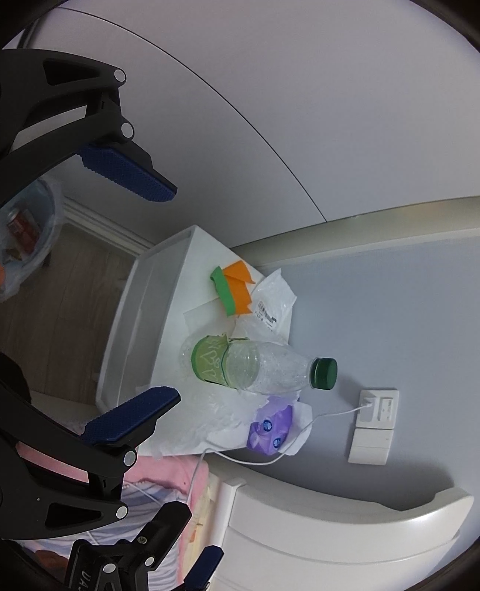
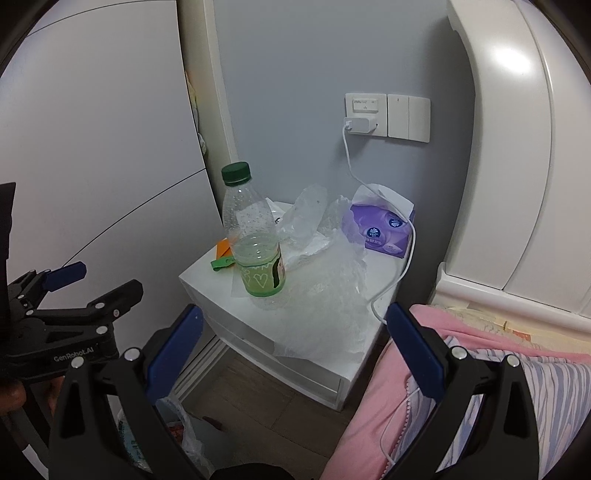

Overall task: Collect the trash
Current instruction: 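Move the left tool toward the green-capped bottle on the nightstand, then close the left tool around the green-capped plastic bottle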

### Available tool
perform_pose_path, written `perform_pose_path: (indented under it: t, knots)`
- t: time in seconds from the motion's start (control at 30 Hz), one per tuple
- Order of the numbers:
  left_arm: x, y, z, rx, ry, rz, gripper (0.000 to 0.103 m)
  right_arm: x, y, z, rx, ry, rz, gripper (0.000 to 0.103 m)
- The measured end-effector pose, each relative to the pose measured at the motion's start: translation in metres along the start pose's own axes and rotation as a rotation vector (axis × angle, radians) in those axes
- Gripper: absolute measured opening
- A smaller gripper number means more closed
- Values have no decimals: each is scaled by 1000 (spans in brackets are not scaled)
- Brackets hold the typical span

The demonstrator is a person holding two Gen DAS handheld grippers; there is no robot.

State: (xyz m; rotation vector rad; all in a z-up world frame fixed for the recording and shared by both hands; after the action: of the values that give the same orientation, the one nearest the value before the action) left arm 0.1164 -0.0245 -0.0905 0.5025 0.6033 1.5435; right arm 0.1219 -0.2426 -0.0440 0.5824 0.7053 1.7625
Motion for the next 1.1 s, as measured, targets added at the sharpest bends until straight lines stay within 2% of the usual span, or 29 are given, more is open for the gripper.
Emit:
perform_pose_path:
  t: [0.7,1.1]
  knots:
    - [-29,-52,13,29,-35,-33,97,-27,-45,9,42,-9,0,97]
    - [-49,-92,27,35,-68,-97,97,-45,-66,16,40,-26,0,97]
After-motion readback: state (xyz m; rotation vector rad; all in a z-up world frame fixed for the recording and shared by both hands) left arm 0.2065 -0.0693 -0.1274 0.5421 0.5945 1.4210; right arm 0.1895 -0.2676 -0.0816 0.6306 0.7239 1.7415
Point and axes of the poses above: each gripper's, at about its wrist camera, not at the fingertips, and y roughly against the way its jaws point, x to its left, z to its top, the point moved 2 cm from there along -y, roughly the way its jaws point, and after that the axes turned 11 degrees about y, right-handed, at the moved point
